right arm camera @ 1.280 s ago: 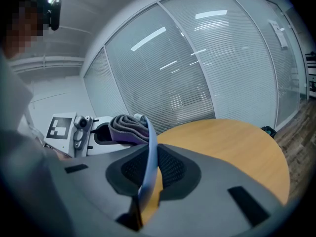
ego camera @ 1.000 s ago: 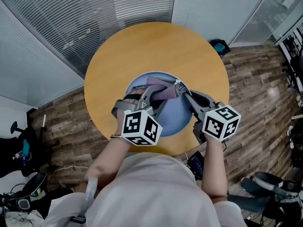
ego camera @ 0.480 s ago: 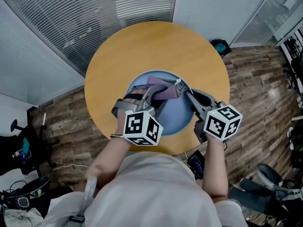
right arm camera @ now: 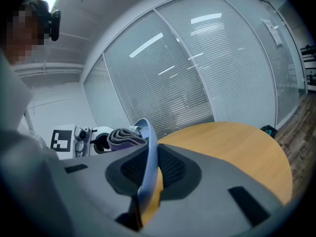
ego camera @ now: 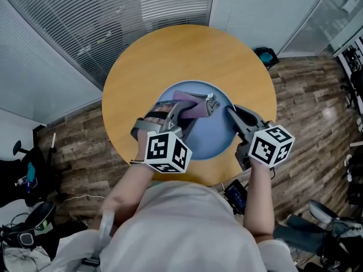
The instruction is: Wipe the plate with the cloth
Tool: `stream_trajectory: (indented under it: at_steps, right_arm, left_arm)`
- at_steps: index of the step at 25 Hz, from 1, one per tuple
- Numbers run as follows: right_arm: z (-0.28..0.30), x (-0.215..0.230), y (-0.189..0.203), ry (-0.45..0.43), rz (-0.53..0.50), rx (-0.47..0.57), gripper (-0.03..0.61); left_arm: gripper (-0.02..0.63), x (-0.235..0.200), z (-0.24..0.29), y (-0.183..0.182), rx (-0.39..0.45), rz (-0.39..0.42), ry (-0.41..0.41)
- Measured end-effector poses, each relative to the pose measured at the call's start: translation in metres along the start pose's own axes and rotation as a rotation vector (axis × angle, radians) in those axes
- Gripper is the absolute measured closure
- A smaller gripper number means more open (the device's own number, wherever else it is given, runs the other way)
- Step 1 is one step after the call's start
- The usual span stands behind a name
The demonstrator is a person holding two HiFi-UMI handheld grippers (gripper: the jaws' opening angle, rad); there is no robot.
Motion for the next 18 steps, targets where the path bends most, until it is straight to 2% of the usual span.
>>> stream_trajectory:
  at_steps: [11, 18]
  right_arm:
    - [-0.008, 0.009, -0.006, 0.015, 0.03, 0.033, 0.526]
    - [-0.013, 0.016, -0.012, 0.018, 0.053, 0.066, 0.526]
  left_arm:
    - [0.535, -0.011, -0.001, 0.012, -0.028, -0.006, -0.036]
    - [0.535, -0.019, -0.002, 0.017, -0.015, -0.063, -0.04]
Point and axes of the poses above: the fingertips, and each gripper's own axes: z forward along the fingers, x to its right, y out of its underside, the point moved 3 cm from there along -z, backward along the fingers, and after that the axes turned 7 degrees about -z, right-handed, at the moved point
